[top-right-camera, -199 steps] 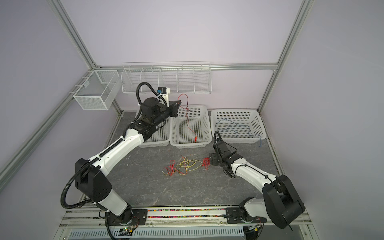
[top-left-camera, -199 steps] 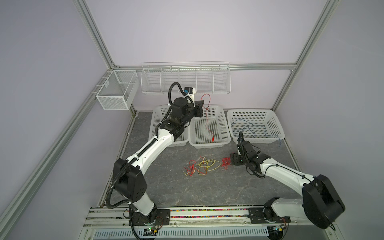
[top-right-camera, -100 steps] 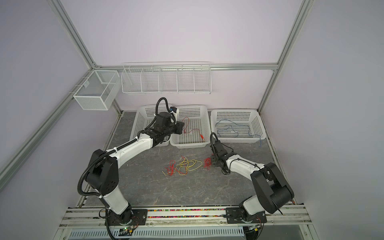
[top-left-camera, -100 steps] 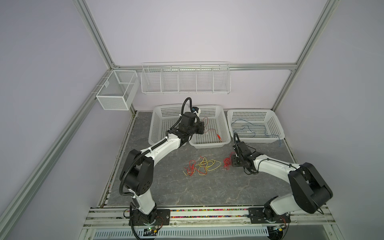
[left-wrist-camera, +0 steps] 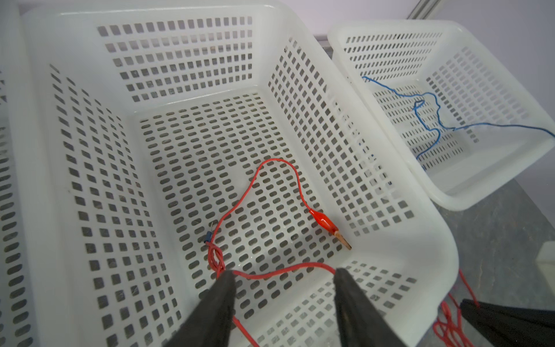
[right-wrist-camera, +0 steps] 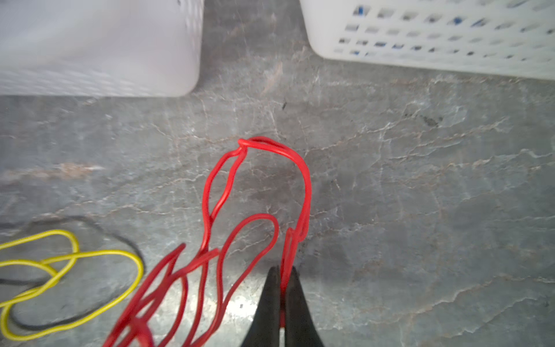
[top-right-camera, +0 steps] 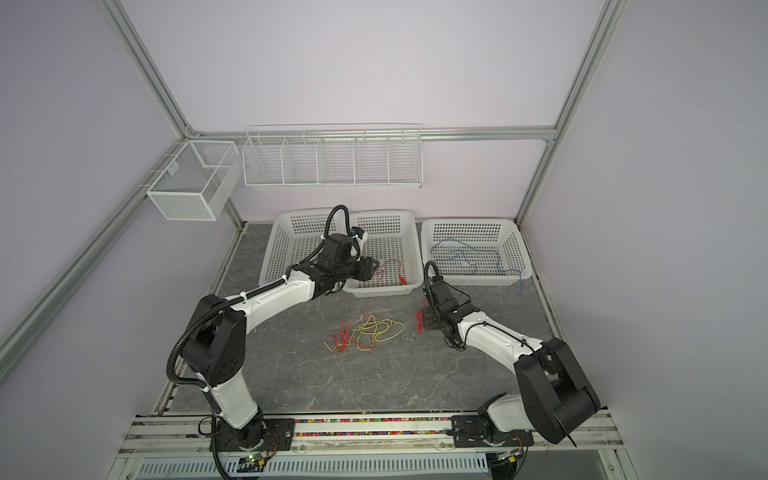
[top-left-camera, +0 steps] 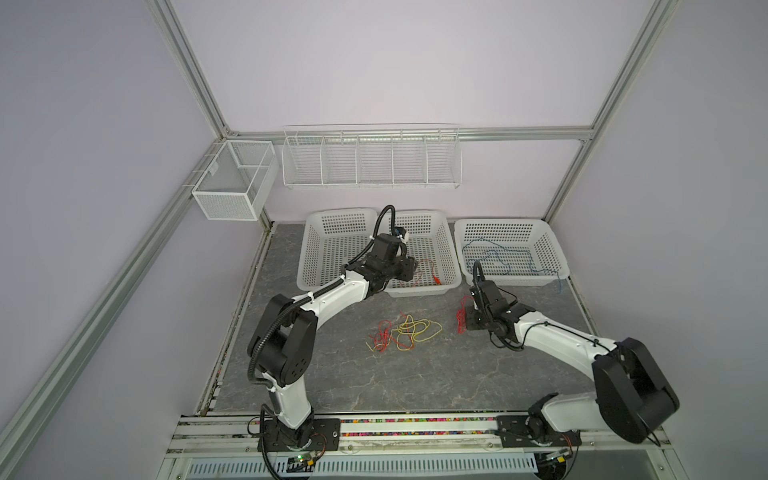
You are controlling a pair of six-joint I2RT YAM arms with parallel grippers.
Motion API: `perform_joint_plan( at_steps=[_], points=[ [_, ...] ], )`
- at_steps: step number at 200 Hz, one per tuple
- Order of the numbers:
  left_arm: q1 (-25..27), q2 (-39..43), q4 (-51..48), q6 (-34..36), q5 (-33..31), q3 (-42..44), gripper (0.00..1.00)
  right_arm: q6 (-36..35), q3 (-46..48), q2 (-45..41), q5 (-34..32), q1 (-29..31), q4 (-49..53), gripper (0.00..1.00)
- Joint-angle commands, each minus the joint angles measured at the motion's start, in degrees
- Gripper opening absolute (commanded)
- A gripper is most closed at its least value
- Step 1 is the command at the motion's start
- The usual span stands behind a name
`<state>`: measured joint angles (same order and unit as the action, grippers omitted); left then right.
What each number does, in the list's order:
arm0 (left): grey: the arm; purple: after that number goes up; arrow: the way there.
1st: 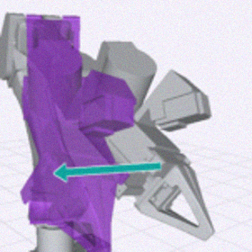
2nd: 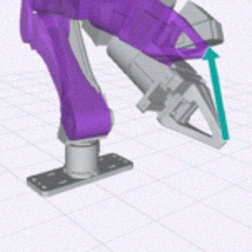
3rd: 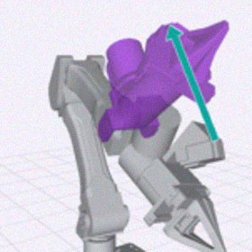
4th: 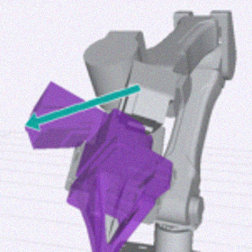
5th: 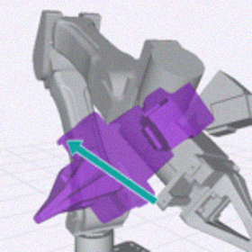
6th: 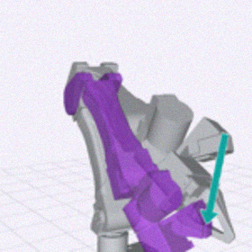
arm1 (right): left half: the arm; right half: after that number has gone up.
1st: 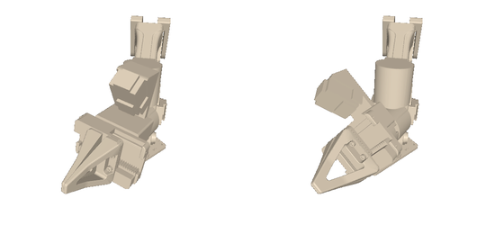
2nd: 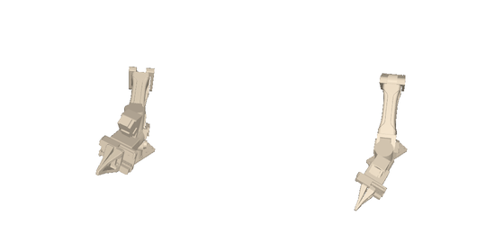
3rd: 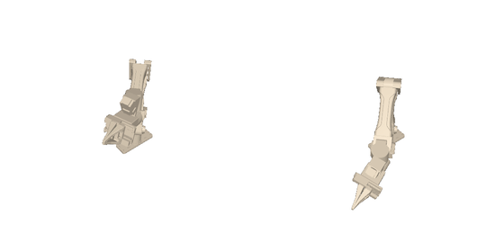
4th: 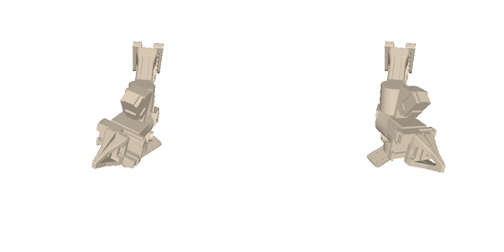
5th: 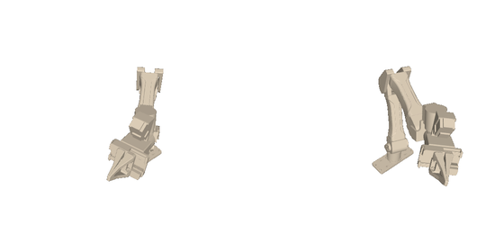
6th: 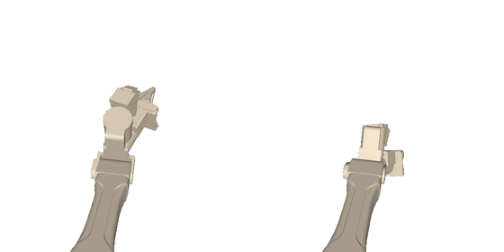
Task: Untangle the cables
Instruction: 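Carry the red wire with the left gripper into the middle basket and release, then lift the red wire bundle with the right gripper and drop it in the middle basket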
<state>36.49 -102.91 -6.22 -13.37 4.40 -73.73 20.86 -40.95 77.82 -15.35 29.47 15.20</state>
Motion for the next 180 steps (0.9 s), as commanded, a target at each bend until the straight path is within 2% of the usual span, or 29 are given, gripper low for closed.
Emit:
perform_joint_plan(
  at_steps=[1, 32, 72, 125, 180],
  points=[
    [0.5, 2.4, 1.0, 0.4, -0.6, 1.1, 0.63, -1.4, 0.9, -4.3, -0.4, 0.9, 0.8, 0.06],
    [1.0, 5.2, 2.1, 0.6, -1.7, 3.0, 0.74, -2.3, 1.3, -9.6, -0.1, 2.2, 0.3, 0.06],
    [1.9, 11.3, 5.2, 0.5, -1.0, 7.7, 0.73, -4.1, -1.6, -11.5, 1.4, 3.2, -2.3, 0.06],
    [2.9, 20.8, 6.1, -1.6, -1.2, 17.4, 0.71, -6.4, -13.4, -1.2, 2.5, 3.5, -4.7, 0.06],
    [3.0, 31.7, 0.7, -4.9, -3.8, 27.4, 0.71, -7.0, -24.4, 13.1, 3.0, 3.5, -4.7, 0.06]
  ],
)
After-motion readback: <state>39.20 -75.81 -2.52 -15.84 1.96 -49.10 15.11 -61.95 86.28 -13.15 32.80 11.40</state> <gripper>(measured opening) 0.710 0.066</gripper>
